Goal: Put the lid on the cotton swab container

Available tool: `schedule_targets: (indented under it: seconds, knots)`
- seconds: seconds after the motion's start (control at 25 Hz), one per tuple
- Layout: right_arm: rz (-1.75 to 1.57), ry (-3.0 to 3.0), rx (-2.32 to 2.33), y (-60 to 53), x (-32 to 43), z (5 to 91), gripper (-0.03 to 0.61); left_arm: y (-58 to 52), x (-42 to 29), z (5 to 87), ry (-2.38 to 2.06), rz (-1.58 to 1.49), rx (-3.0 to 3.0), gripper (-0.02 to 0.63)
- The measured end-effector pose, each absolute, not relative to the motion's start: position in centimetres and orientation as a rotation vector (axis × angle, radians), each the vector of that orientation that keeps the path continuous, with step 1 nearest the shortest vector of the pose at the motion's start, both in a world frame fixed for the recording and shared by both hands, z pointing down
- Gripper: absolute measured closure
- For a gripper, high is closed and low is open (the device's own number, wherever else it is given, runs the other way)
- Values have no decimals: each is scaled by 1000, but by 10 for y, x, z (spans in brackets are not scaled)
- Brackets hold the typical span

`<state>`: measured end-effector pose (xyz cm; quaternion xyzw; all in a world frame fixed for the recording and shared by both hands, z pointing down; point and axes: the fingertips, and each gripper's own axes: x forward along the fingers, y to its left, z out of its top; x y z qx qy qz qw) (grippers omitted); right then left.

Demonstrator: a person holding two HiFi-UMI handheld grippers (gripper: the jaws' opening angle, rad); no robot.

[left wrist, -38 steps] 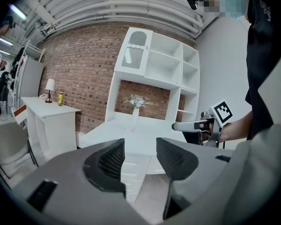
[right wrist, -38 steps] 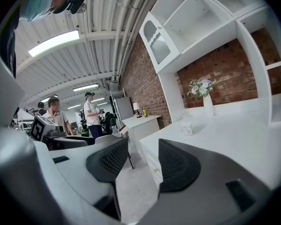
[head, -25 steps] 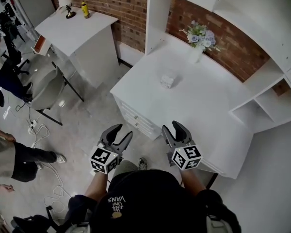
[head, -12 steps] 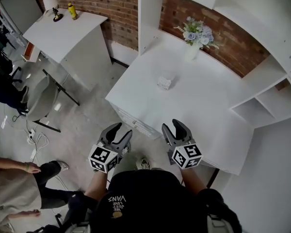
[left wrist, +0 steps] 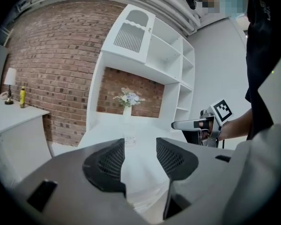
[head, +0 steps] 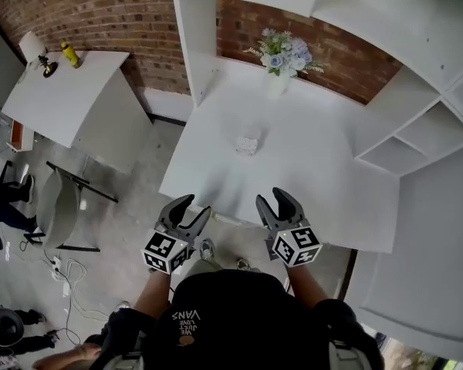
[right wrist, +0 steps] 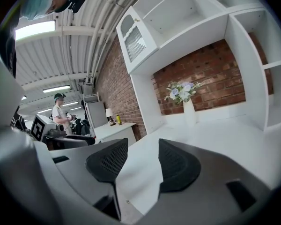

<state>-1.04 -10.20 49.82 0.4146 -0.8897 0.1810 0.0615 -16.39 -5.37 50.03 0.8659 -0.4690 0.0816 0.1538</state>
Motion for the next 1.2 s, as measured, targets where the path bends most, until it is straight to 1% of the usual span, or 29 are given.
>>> schedule_targets:
  seconds: [0.36, 0.52, 0.84, 1.2]
  knots:
    - [544, -2591, 1531, -121, -23, 498, 396, -115, -175, 501, -1045, 315, 2671, 422]
    - [527, -2557, 1596, -125, -29, 498, 396, -134, -176, 502, -941, 349, 2733, 402]
    - [514, -2509, 1595, -146, -21, 513, 386, -175, -155, 512, -837, 396, 2781, 371]
    - [523, -2529, 1431, -182, -12, 535, 385, -221, -131, 523, -825, 532, 2825, 351]
